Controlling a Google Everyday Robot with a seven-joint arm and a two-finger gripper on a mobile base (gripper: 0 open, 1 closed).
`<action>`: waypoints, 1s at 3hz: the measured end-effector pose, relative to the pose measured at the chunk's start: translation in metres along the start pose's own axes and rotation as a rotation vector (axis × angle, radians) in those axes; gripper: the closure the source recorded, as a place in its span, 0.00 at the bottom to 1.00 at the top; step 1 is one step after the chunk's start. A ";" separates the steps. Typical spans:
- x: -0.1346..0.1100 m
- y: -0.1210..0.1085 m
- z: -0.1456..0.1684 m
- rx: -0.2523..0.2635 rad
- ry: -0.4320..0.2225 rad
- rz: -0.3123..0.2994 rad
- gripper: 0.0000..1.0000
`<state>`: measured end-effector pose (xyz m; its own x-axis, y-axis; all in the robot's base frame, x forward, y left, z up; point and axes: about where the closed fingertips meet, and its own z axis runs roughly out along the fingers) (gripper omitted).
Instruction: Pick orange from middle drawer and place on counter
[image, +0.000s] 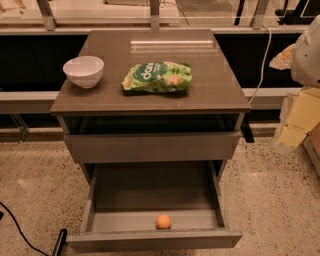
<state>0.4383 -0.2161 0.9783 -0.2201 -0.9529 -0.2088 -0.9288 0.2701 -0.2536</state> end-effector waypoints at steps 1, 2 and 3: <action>0.000 0.000 0.000 0.000 0.000 0.000 0.00; -0.009 -0.005 0.014 -0.034 -0.003 -0.036 0.00; -0.040 -0.004 0.062 -0.067 -0.012 -0.117 0.00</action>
Offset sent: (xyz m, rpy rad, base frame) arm 0.0237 0.0199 -0.0285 -0.0034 0.0867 0.1006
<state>0.4694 -0.1702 0.9287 -0.1057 -0.9754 -0.1934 -0.9659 0.1469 -0.2132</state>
